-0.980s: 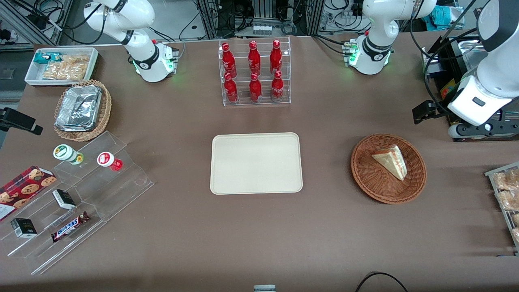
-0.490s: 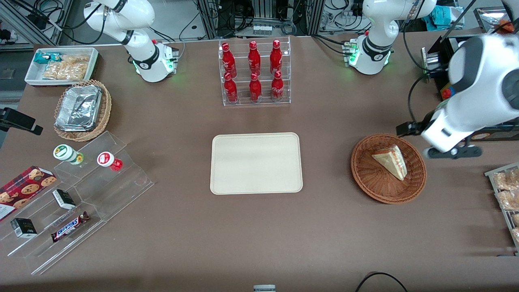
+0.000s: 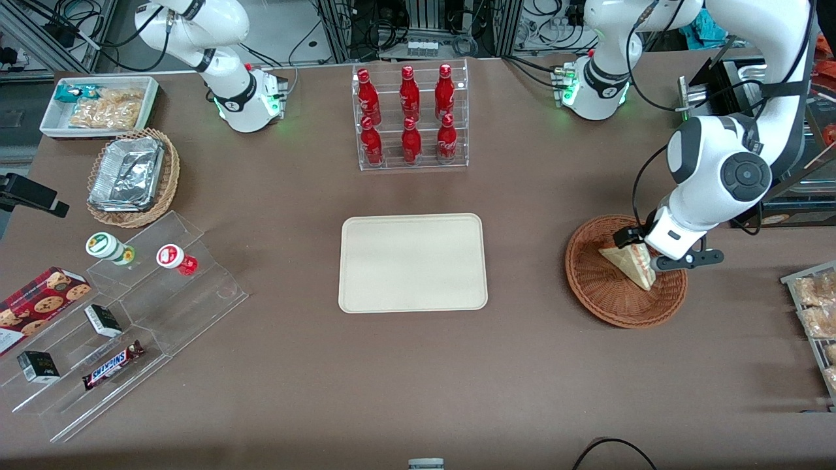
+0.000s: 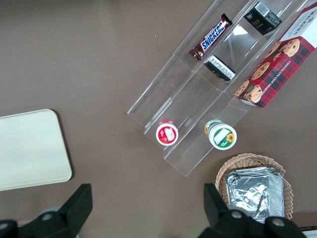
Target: Place sandwich from basket to tray
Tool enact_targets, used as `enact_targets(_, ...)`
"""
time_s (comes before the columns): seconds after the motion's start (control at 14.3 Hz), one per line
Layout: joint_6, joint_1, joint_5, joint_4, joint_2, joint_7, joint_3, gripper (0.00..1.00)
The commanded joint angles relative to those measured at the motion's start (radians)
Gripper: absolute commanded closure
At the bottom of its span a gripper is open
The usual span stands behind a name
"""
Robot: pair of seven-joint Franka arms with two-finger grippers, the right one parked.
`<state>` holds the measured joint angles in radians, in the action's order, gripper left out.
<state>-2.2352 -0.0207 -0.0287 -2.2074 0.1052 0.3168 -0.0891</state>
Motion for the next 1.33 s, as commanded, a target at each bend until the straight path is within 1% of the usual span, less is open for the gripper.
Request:
enact_targets(0.0, -0.024, -0.007, 0.003, -0.032, -0.038, 0.315, -0.003, 0.00)
enact_targets(0.14, -0.058, -0.005, 0.003, -0.037, -0.022, 0.512, -0.003, 0.00)
enact_targets(0.28, -0.095, -0.005, 0.003, -0.044, -0.007, 0.654, -0.003, 0.00)
enact_targets(0.49, -0.124, -0.019, 0.004, -0.069, 0.001, 0.682, -0.003, 0.00)
enact_targets(0.63, -0.148, -0.028, 0.010, -0.067, 0.040, 0.688, -0.003, 0.00)
enact_targets(0.77, -0.208, -0.028, 0.015, -0.072, 0.086, 0.705, -0.003, 0.00)
enact_targets(0.84, -0.228, -0.028, 0.015, -0.072, 0.103, 0.708, -0.003, 0.05)
enact_targets(0.91, -0.230, -0.030, 0.016, -0.072, 0.111, 0.723, -0.003, 0.16)
enact_targets(0.98, -0.230, -0.028, 0.016, -0.072, 0.114, 0.775, -0.003, 0.42)
enact_targets(1.05, -0.228, -0.025, 0.015, -0.071, 0.119, 0.810, -0.004, 0.66)
enact_targets(1.12, -0.222, -0.021, 0.015, -0.071, 0.117, 0.827, -0.004, 0.85)
enact_targets(1.19, -0.215, -0.021, 0.015, -0.069, 0.113, 0.835, -0.006, 0.91)
enact_targets(1.26, -0.204, -0.019, 0.013, -0.064, 0.105, 0.834, -0.007, 0.95)
